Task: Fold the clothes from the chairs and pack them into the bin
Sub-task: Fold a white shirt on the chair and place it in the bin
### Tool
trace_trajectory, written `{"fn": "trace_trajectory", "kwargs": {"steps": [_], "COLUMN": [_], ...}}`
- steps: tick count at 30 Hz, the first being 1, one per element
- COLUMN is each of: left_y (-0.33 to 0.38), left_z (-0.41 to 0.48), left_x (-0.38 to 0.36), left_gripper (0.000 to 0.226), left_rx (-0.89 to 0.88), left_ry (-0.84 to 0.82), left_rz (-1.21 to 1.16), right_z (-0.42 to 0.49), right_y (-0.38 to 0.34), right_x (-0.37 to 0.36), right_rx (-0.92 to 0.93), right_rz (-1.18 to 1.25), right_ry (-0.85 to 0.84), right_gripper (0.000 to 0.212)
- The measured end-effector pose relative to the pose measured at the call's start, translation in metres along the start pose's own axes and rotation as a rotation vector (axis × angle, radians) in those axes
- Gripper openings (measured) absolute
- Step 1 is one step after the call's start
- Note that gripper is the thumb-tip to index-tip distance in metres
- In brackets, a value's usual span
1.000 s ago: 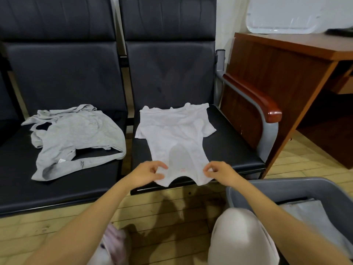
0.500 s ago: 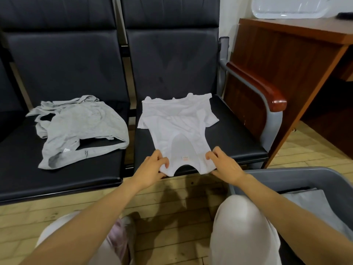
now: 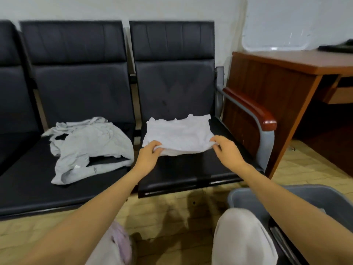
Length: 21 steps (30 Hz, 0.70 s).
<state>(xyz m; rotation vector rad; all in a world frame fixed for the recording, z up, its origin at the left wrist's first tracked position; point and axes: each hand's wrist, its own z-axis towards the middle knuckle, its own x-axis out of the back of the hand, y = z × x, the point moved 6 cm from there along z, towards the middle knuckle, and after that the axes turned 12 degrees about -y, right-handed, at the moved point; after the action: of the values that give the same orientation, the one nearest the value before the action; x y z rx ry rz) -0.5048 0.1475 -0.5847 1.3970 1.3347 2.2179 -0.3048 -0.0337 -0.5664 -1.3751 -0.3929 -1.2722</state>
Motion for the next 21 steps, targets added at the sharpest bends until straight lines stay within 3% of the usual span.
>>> {"fn": "trace_trajectory", "kwargs": {"steps": [5,9,14,21], "left_y": [0.094,0.141,0.143,0.05], "left_z": [0.007,-0.013,-0.033,-0.019], "left_x": [0.076,0.114,0.11,0.047], "left_gripper": [0.013,0.015,0.017,0.011], "left_rx": [-0.079,-0.164,-0.161,0.148], "left_ry": [0.216,0.211,0.048,-0.159], "left_rz": [-0.202,-0.385,-0.416,-0.295], "right_z": [0.018,0.005,-0.01,0.005], "right_y": [-0.073,-0.115,-0.121,-0.062], "right_x": [0.099,0.154,0.156,0.071], "right_rx": [0.025,0.078,0.085,-0.049], "right_rz": [0.1,0.158,0.129,0.128], "right_ry": [0.192,0.253,0.115,-0.19], "right_gripper": [0.017,0.015,0.016,0.011]}}
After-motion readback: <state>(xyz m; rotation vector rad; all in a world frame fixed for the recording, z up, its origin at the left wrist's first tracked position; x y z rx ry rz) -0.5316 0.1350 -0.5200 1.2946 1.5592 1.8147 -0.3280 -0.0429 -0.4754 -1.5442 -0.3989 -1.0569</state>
